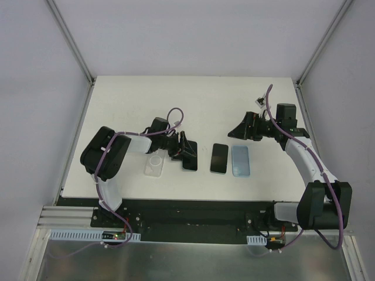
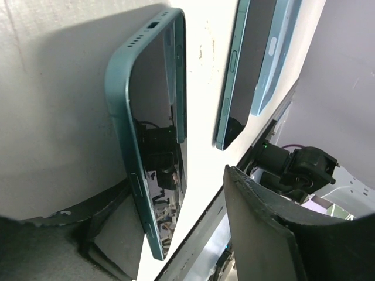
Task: Take the phone out of the phone case
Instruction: Place the phone at the center of the board.
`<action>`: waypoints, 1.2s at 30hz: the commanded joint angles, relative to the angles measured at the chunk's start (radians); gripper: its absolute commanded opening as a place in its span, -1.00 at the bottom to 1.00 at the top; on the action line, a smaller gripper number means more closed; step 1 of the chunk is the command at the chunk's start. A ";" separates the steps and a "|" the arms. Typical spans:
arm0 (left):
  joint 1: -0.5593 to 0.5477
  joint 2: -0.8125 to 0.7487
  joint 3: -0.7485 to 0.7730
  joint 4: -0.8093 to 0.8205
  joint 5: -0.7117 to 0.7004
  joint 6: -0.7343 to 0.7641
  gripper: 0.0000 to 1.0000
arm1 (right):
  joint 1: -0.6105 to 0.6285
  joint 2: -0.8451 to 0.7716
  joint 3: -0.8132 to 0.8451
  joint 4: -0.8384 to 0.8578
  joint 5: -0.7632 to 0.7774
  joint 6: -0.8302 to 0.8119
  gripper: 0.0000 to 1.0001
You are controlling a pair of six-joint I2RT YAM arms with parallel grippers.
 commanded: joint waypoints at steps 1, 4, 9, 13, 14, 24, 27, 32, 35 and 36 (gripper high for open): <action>-0.008 0.014 0.000 -0.147 -0.145 0.100 0.18 | -0.009 -0.013 0.000 0.033 -0.035 0.003 0.98; -0.010 -0.003 0.013 -0.201 -0.202 0.126 0.28 | -0.010 -0.016 0.000 0.033 -0.032 0.005 0.98; -0.011 -0.041 0.018 -0.248 -0.269 0.161 0.44 | -0.012 -0.017 0.000 0.033 -0.033 0.006 0.98; -0.019 -0.072 0.018 -0.274 -0.309 0.181 0.54 | -0.013 -0.017 -0.002 0.032 -0.030 0.006 0.98; -0.022 -0.081 0.020 -0.277 -0.318 0.184 0.56 | -0.016 -0.017 -0.003 0.032 -0.030 0.006 0.98; -0.039 -0.161 0.012 -0.281 -0.354 0.213 0.65 | -0.027 -0.033 -0.014 0.030 0.002 -0.004 0.98; -0.043 -0.190 0.012 -0.305 -0.364 0.229 0.70 | -0.041 -0.033 -0.011 0.023 0.013 -0.004 0.98; -0.045 -0.241 0.024 -0.319 -0.381 0.252 0.75 | -0.075 -0.033 -0.010 0.018 0.020 -0.001 0.98; -0.045 -0.284 0.043 -0.336 -0.401 0.278 0.77 | -0.095 -0.028 0.001 0.007 0.025 0.005 0.98; -0.045 -0.297 0.050 -0.342 -0.409 0.287 0.78 | -0.101 -0.026 0.006 0.000 0.025 0.006 0.98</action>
